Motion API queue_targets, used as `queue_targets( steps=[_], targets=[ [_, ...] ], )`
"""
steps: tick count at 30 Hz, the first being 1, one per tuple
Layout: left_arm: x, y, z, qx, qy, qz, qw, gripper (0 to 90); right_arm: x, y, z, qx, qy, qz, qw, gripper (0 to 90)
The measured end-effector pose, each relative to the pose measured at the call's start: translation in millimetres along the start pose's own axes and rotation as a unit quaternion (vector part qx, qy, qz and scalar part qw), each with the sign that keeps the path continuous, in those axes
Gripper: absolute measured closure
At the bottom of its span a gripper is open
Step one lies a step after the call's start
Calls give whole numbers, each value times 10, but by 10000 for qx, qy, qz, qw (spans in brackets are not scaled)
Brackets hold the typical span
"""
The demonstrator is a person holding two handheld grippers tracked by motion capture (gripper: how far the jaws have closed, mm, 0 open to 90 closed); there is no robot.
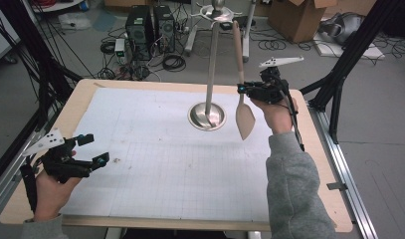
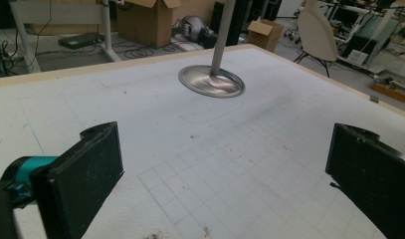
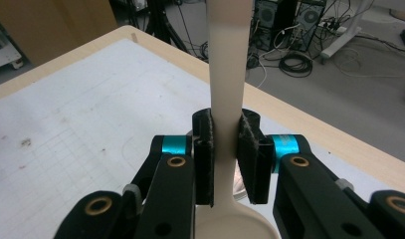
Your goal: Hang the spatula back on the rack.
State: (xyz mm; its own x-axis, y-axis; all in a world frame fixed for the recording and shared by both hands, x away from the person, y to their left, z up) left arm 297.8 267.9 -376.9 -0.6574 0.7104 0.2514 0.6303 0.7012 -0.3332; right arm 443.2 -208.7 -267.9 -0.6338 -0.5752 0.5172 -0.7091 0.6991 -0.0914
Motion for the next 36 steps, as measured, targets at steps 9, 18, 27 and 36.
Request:
queue_targets(
  steps=[9, 18, 27, 36],
  targets=[
    [20, -3, 10, -9, 9, -16, 10000, 18, -153, -5, -14, 40, -73, -22, 10000, 785],
    [32, -1, 27, 14, 18, -31, 10000, 18, -258, -18, -28, 46, -142, -15, 9999, 786],
    [65, 6, 36, 24, 3, -56, 10000, 18, -311, -20, -35, 25, -184, -21, 9998, 785],
    [69, -5, 45, 32, 4, -64, 10000, 18, -307, -21, -29, 89, -218, -49, 9997, 770]
  ],
)
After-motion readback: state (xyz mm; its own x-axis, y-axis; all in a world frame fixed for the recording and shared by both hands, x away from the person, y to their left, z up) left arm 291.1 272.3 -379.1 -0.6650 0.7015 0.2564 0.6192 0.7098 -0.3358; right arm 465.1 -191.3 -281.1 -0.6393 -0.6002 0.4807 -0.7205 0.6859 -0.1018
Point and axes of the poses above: each handheld gripper's, and its own axes: x roughly backward along the jaws, z roughly out of its underside, y roughly to its left, the point moved 4 cm from there along -x, roughly forward along the jaws, and after that the axes turned 10 degrees about x, right-handed, at the moved point
